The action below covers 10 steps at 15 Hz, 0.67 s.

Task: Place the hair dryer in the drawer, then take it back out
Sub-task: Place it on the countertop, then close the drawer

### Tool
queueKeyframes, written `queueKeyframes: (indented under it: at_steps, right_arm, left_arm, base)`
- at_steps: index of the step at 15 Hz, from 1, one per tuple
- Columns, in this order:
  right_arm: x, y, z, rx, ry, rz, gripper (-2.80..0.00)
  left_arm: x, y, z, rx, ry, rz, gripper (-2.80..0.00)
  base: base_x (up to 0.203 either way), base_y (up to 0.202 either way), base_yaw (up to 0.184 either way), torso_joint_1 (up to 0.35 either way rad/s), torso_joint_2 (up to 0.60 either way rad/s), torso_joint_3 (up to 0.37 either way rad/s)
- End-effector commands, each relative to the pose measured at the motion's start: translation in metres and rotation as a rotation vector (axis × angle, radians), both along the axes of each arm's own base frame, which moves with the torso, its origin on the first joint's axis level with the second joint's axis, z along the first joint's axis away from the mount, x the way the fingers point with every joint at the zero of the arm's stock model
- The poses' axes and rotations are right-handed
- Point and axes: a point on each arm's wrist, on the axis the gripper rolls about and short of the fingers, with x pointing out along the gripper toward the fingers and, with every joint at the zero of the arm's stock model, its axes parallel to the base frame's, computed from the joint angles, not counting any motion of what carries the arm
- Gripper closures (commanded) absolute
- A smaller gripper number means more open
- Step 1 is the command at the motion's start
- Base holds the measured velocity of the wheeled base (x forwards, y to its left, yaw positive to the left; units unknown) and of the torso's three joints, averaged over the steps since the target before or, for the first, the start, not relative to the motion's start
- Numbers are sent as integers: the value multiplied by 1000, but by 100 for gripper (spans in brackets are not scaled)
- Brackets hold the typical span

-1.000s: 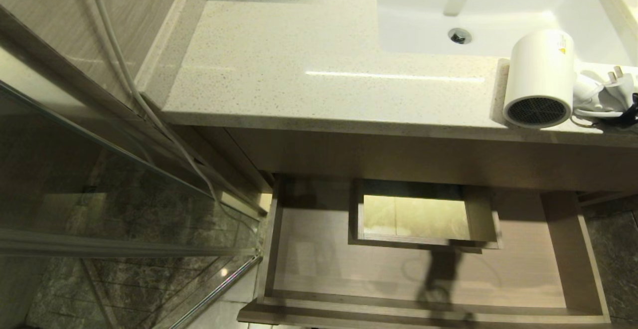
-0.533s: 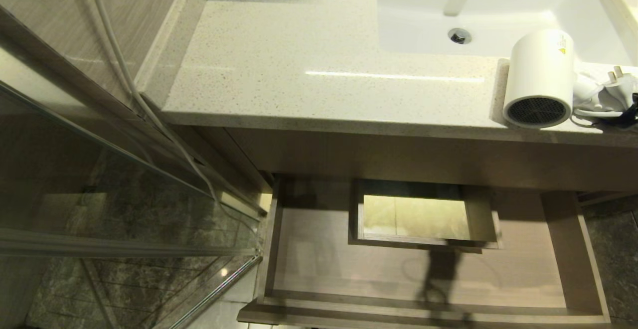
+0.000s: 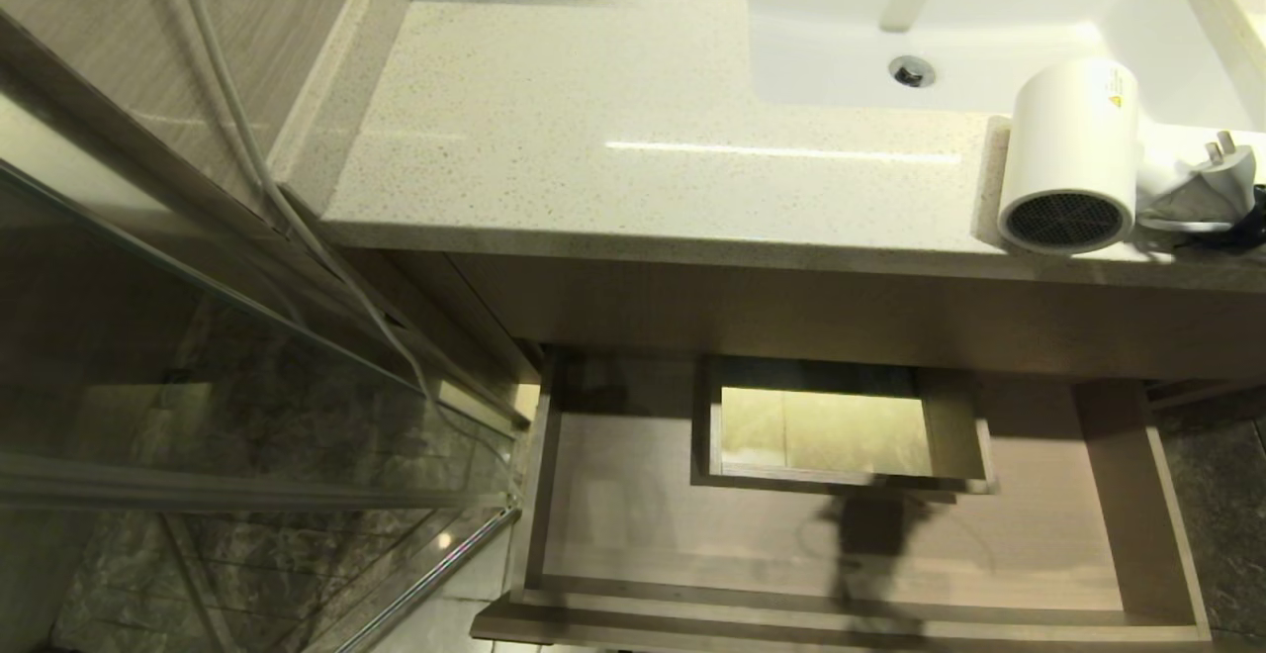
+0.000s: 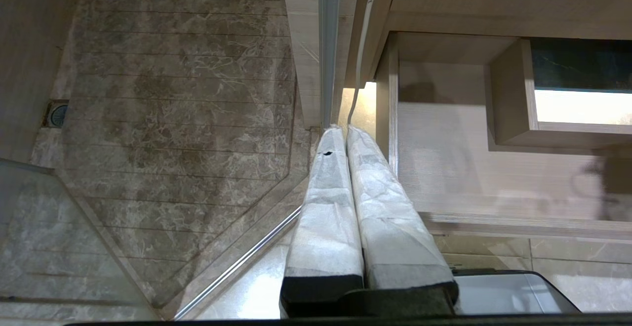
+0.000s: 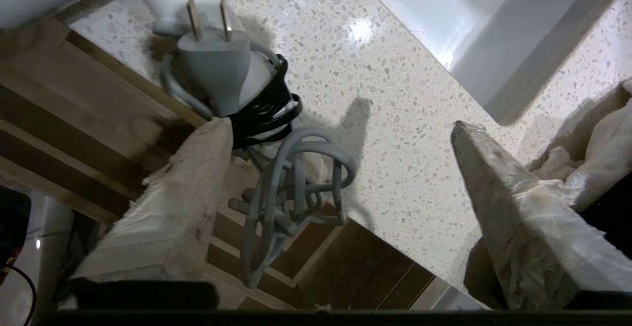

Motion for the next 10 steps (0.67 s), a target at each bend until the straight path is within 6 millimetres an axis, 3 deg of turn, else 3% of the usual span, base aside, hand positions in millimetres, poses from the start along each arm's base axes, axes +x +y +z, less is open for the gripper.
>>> queueKeyframes:
  at_steps: [1,10]
  right_arm:
    - [-16,9,2,-10,-13,25,0]
    - [-81,40,9,-48,-94,-3,0]
  left_arm:
    - [0,0,0,-1,1,0,0]
    - [0,0,0,-1,1,0,0]
  base:
    - [0,0,0,0,0,0]
    - [0,0,0,0,0,0]
